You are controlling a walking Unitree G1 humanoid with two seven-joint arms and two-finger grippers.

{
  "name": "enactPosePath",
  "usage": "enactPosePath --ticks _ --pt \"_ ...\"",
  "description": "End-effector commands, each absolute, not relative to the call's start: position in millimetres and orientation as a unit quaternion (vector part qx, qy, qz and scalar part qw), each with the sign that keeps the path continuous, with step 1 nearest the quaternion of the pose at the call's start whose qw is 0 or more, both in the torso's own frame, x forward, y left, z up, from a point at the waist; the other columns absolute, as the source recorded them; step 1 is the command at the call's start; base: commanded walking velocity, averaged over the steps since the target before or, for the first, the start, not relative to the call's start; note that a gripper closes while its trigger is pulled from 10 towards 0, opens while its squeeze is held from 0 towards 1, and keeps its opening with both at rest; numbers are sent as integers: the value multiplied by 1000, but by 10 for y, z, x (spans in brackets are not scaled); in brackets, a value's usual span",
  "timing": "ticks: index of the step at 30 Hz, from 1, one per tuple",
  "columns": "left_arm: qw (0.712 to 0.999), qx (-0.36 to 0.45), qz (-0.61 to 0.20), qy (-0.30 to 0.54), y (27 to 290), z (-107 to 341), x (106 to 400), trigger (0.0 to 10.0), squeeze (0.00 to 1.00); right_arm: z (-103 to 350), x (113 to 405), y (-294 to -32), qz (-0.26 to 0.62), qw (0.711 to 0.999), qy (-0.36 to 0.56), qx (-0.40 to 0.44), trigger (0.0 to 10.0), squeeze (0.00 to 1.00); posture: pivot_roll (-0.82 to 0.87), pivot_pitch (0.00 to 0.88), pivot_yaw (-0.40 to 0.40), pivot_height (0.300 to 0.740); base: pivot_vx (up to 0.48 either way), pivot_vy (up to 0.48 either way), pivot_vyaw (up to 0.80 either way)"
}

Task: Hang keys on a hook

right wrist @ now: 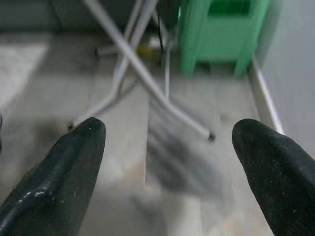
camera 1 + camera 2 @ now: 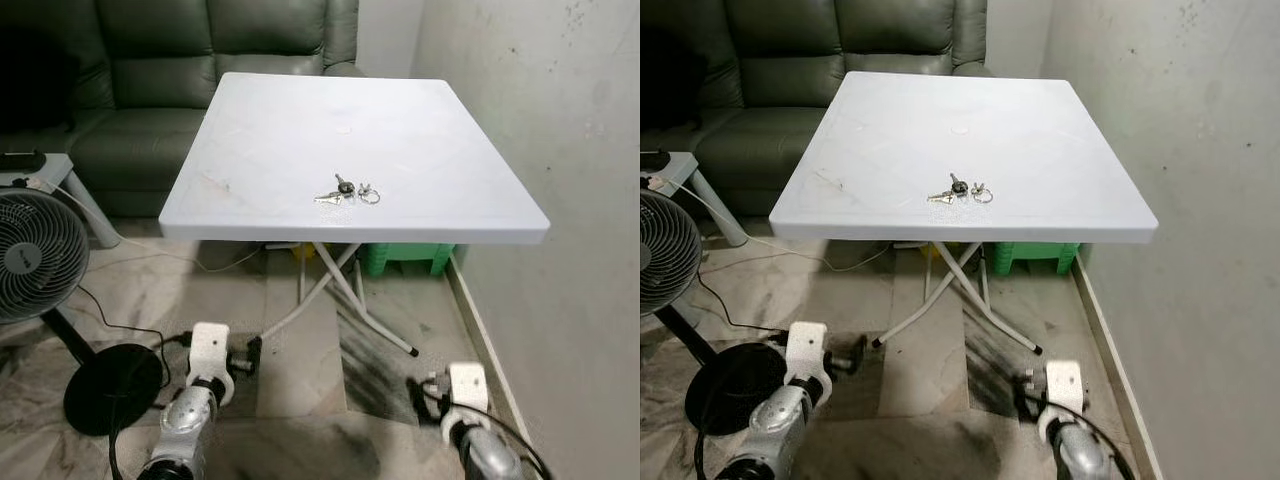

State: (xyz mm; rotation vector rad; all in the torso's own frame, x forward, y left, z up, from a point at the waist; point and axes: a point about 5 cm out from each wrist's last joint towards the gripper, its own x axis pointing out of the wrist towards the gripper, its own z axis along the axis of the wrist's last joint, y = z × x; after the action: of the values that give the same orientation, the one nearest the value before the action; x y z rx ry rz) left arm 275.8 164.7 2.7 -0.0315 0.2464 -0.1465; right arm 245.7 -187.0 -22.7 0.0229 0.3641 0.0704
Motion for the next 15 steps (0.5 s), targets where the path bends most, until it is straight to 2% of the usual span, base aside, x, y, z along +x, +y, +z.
enactPosePath --ticks 1,3,9,15 --pt "993 -14 -67 93 1654 93 2740 10000 0 -95 2501 -1843 41 991 129 17 10000 0 -53 0 0 740 0 0 0" --pt "994 -28 -70 73 1636 165 2705 10000 0 135 2570 -1788 49 997 60 26 10000 0 -56 0 0 740 0 0 0" --pt "997 -41 -65 2 1632 455 2655 10000 0 478 2586 -1739 63 998 -19 22 10000 0 -55 0 -4 740 0 0 0" --pt "997 -41 -56 -21 1737 626 2592 10000 0 698 2532 -1697 85 995 -55 5 10000 0 -51 0 -3 740 0 0 0"
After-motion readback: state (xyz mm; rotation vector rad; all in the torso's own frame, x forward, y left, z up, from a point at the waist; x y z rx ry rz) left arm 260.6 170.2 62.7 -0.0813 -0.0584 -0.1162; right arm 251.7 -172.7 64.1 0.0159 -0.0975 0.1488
